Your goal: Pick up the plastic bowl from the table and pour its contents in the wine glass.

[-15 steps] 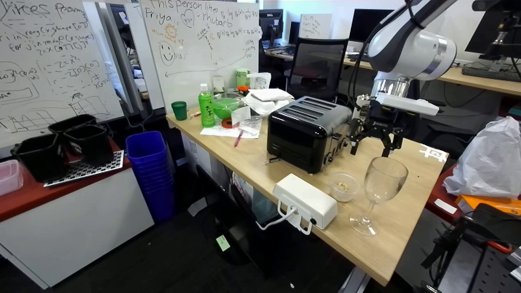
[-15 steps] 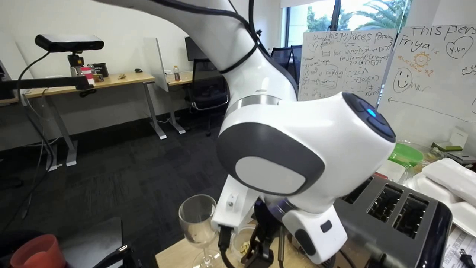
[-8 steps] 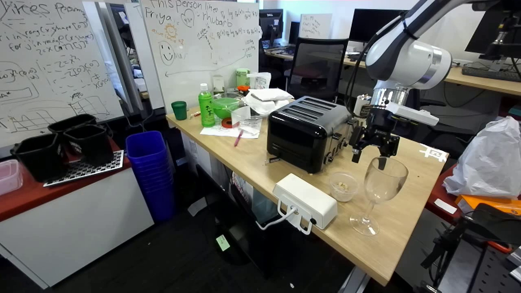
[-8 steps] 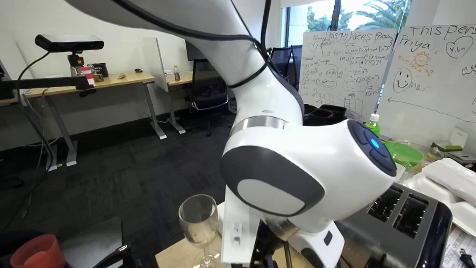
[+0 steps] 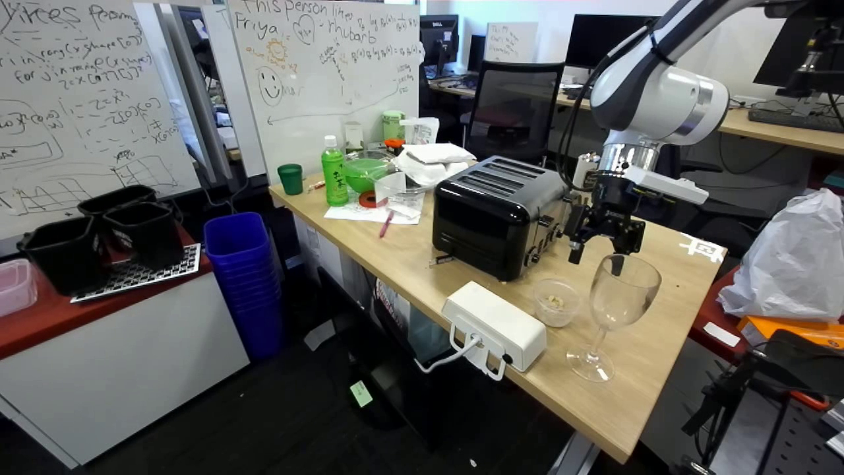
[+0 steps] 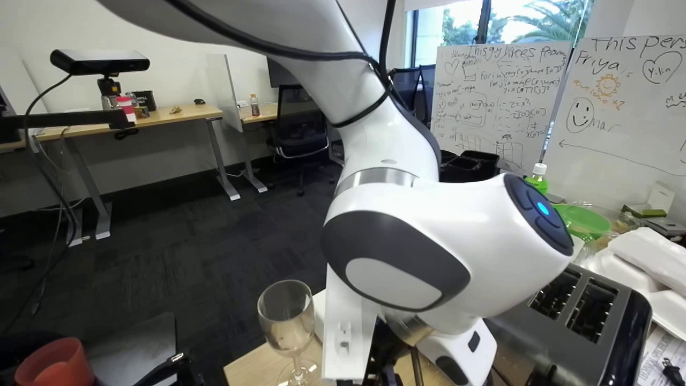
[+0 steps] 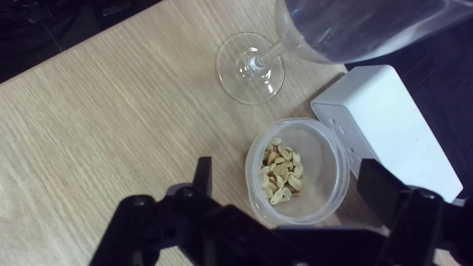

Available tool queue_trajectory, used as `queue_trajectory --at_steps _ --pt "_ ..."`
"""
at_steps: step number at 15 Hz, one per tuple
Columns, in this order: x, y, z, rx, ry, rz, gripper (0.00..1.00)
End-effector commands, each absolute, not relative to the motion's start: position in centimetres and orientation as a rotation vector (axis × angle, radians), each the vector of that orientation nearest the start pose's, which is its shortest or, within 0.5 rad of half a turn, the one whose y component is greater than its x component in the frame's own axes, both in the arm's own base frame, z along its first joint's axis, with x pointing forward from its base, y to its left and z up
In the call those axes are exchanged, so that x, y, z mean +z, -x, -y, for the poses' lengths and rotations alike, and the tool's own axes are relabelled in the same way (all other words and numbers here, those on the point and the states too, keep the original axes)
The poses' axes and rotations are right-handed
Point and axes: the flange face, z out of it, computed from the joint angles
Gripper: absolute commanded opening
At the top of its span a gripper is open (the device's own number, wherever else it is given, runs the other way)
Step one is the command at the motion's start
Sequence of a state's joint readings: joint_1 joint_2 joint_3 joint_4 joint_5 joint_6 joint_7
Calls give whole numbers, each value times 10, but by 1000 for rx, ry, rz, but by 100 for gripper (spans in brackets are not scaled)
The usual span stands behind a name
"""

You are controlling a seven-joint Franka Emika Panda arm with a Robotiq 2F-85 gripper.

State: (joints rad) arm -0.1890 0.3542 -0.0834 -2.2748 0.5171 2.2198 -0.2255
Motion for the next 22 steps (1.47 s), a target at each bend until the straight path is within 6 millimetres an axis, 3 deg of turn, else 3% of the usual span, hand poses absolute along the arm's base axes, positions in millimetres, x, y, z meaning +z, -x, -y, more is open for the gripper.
queue_trajectory --at_steps 1,11,22 --pt "175 -477 120 390 2634 -601 100" --pt "170 -483 135 354 2623 -534 100" --pt "124 -507 137 423 2603 -505 100"
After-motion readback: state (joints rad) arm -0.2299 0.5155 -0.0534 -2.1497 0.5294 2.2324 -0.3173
